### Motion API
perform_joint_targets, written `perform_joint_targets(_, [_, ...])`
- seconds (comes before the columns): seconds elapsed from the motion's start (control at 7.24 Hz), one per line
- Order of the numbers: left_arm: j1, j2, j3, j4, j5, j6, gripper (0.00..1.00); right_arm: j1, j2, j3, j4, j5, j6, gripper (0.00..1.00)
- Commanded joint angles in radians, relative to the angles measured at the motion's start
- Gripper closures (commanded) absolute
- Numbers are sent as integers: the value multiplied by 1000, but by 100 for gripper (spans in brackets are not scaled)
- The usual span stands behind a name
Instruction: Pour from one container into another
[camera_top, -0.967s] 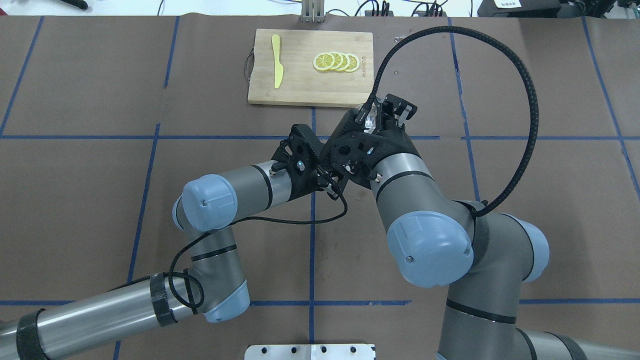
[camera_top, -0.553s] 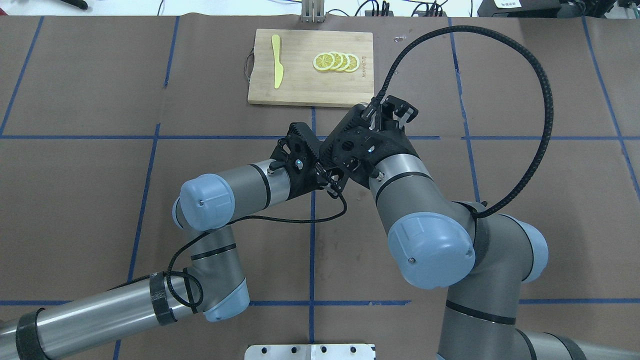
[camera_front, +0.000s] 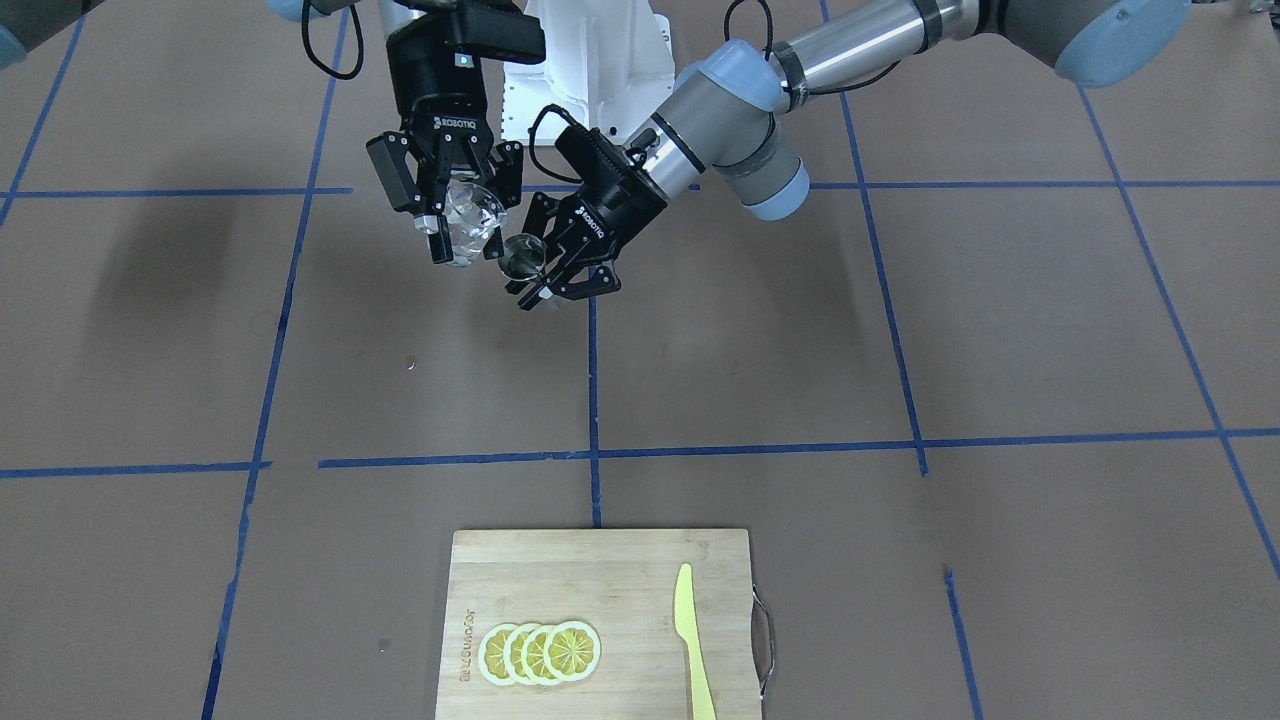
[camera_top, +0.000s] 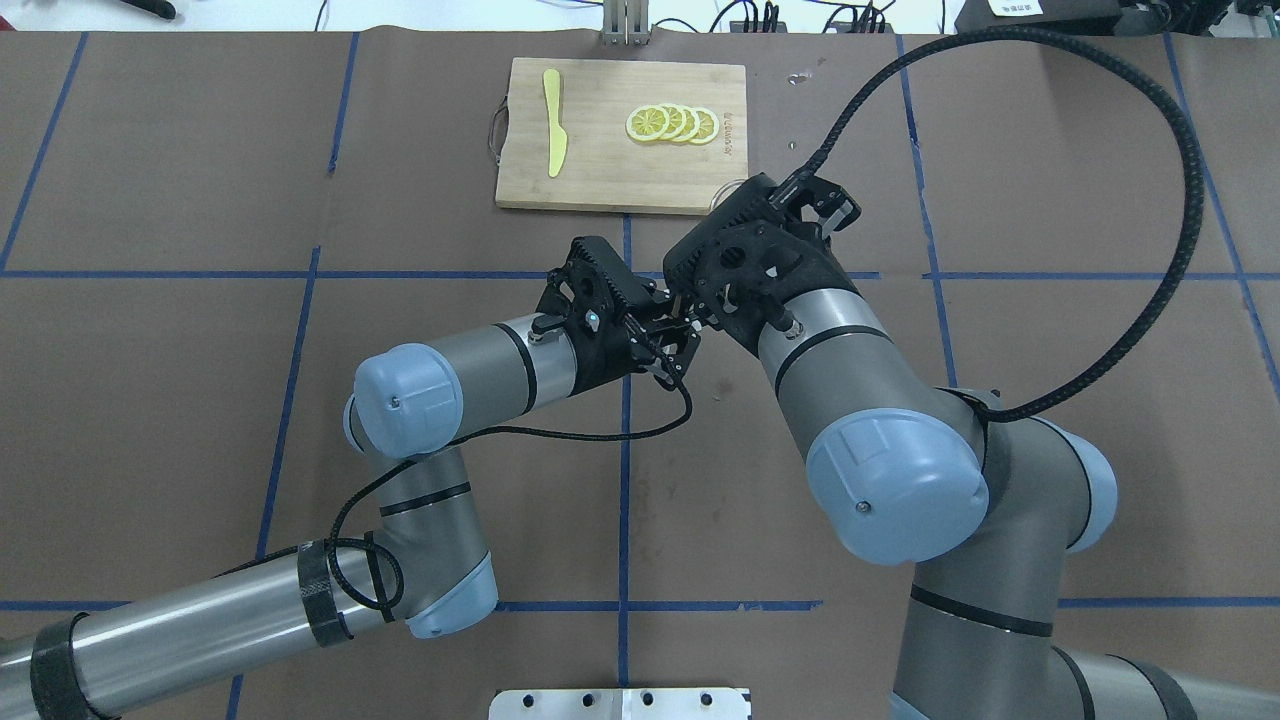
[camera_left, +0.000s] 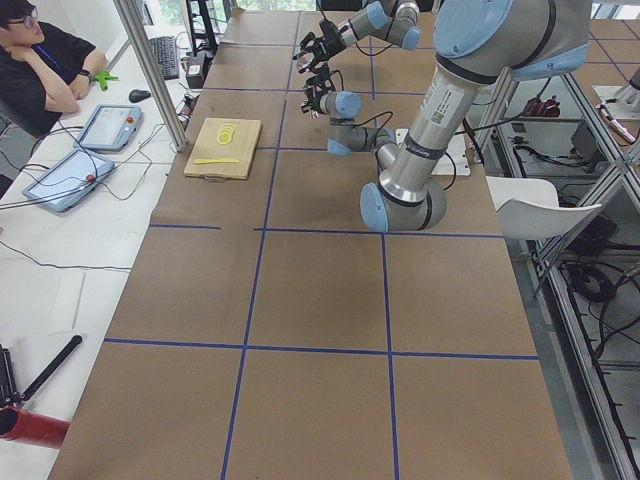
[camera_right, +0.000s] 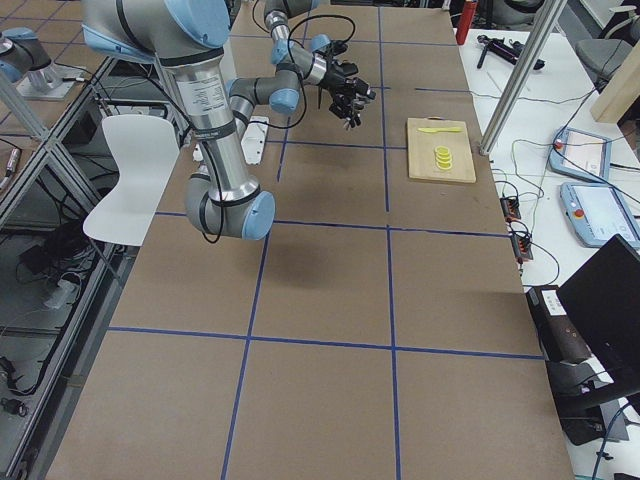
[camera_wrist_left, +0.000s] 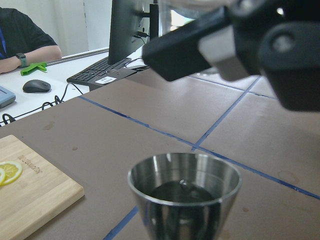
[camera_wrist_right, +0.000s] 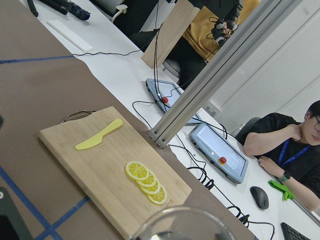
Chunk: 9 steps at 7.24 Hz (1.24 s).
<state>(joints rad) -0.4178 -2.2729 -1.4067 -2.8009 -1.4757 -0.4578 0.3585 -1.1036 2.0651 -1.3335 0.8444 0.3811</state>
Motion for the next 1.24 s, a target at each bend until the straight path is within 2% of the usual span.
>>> perform_joint_targets(0.0, [-19,6,-2,-15,0,-62,100,26,-36,26,2,5,211,100])
perform_joint_targets(0.14, [-33,18,-8,-32,2,-71,100,40,-41,42,0,33,304,100])
perform_joint_targets(0.28, [-38,57,-20,-40,87,-109,100,48,-68,56,0,39,333,100])
perform_joint_targets(0.41, [-39,97,-41,-46,192,-113,100,56,-82,56,0,56,469,100])
perform_joint_targets(0.55, [-51,107,-47,-46,208,-116,100,62,-114,69,0,77,577,100])
perform_joint_targets(0.83, [-61,209,-131,-43,372,-171,100,66,-189,84,0,88,648,100])
perform_joint_targets(1.11, [-58,272,-158,-32,544,-301,100,65,-275,86,0,94,660,100])
